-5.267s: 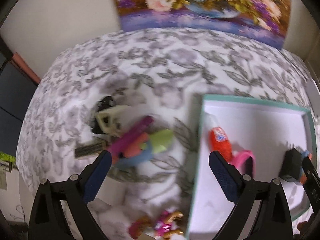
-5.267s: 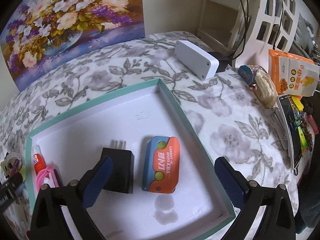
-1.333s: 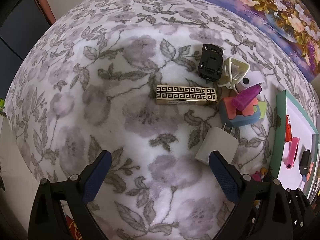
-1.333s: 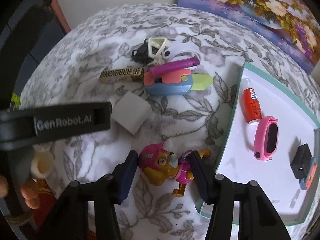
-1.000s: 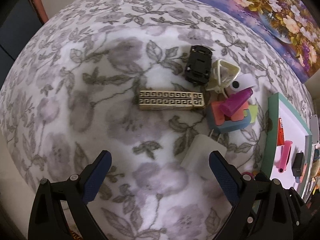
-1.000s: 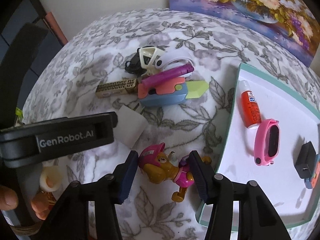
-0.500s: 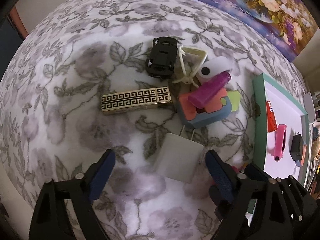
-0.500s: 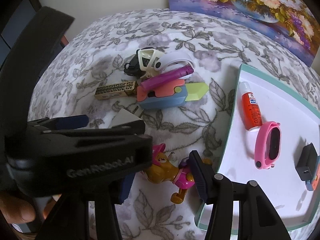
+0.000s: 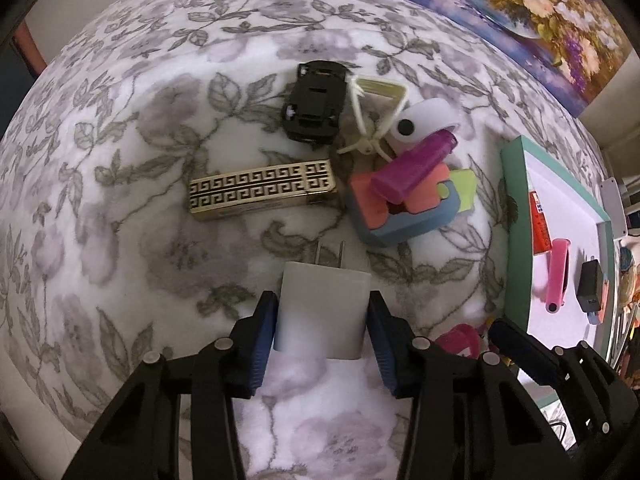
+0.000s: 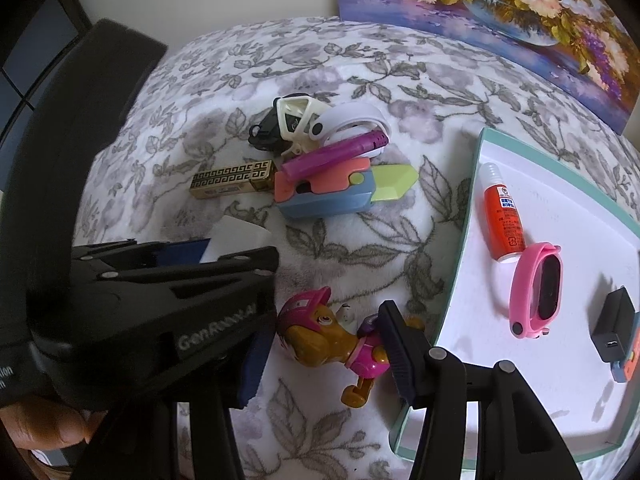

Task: Organize rigid objects
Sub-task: 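Close the left gripper on the white adapter while the right grasps the pink-helmeted dog figure, then carry the white adapter with the left tool into the tray while the right carries the figure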

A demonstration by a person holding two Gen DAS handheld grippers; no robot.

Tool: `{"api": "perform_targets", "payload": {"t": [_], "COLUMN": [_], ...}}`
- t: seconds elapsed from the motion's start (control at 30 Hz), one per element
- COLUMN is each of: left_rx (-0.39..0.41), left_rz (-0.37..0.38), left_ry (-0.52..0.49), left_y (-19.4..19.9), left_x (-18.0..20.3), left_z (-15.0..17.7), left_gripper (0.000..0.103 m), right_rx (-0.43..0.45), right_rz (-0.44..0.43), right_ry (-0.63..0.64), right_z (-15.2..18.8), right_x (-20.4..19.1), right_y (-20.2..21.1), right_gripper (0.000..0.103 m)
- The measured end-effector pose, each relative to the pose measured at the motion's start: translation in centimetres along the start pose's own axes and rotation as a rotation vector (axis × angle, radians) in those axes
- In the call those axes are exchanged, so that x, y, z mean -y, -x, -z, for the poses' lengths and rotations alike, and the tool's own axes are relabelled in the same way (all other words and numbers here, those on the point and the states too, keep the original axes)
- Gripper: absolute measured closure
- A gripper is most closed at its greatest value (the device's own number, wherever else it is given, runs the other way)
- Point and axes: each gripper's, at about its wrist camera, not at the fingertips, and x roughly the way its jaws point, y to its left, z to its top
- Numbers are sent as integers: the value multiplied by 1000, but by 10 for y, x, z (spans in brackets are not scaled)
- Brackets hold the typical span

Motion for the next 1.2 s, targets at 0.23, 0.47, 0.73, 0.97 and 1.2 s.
{"api": "perform_targets", "payload": {"t": [0.23,0.47,0.73,0.97,1.2], "left_rx": [9,13,44,81,136], "left_rz": [-27,-24,-19,-11,-15], "left_ry": [73,77,90,103,101], "left_y": [2,1,26,44,62], "left_x": [-22,-31,-40,-45,-41], "left_z": [4,6,9,7,11], "left_gripper": [56,56,59,59,59], "right_rx": [-2,18,43,73,128], "right_rz": [10,-7,-53,-61,-104], "right_ry": [13,14,-54,-88,-115], "right_z": [1,1,-1,-3,-4], "right_x": [-2,-5,5,11,13], "right_y": [0,6,14,24,41], "right_gripper": [47,59,59,59,59]}}
